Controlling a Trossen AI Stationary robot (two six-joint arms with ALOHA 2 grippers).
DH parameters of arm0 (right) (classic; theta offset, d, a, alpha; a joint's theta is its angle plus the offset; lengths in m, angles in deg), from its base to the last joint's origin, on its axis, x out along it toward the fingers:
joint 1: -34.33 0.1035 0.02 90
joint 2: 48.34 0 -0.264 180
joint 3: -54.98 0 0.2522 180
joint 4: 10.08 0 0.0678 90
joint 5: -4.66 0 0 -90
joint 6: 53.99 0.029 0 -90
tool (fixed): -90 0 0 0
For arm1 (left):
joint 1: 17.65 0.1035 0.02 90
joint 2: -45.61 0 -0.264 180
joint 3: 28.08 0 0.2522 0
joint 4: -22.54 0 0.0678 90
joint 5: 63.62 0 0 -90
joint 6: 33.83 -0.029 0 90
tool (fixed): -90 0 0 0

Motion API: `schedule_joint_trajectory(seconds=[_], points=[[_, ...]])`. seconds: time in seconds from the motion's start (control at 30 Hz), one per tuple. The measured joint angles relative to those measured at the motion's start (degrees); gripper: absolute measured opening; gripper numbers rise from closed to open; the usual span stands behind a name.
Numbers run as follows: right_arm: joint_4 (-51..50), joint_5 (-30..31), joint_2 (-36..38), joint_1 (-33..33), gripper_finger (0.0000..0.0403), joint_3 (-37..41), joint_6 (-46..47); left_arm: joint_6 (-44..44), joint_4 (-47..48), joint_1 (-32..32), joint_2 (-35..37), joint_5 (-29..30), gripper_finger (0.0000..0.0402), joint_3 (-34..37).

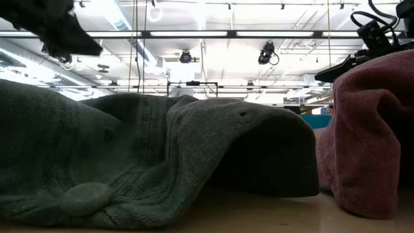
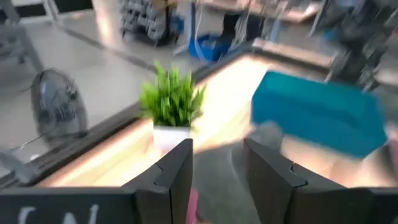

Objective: Pick & Place hat
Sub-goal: Put the top red cap into the yellow bin

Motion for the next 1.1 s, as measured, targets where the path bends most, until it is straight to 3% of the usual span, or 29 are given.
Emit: schedule_joint_trajectory(seconds=[0.23,0.37,0.53,0.63,0.83,1.1], points=[[0.0,0.1,0.0,0.0,0.0220,0.0,-4.3,4.1,0.3,0.6,-14.5,0.1,0.0145,1.5],[0.0,0.0,0.0,0.0,0.0220,0.0,-10.5,3.0,0.4,1.9,-20.3,0.1,0.0145,1.5],[0.0,-0.4,0.0,0.0,0.0220,0.0,-9.8,2.9,0.8,3.6,-26.1,-0.5,0.0145,1.5],[0.0,-0.5,0.0,0.0,0.0220,0.0,-4.4,3.0,2.6,6.0,-28.6,-0.6,0.0145,1.5],[0.5,-1.9,0.0,-0.1,0.0220,0.0,19.3,2.8,4.7,12.4,-31.9,-4.1,0.0145,1.5],[0.7,0.3,0.0,-0.1,0.0220,0.0,21.1,0.7,4.3,21.9,-34.6,-11.4,0.0144,1.5]])
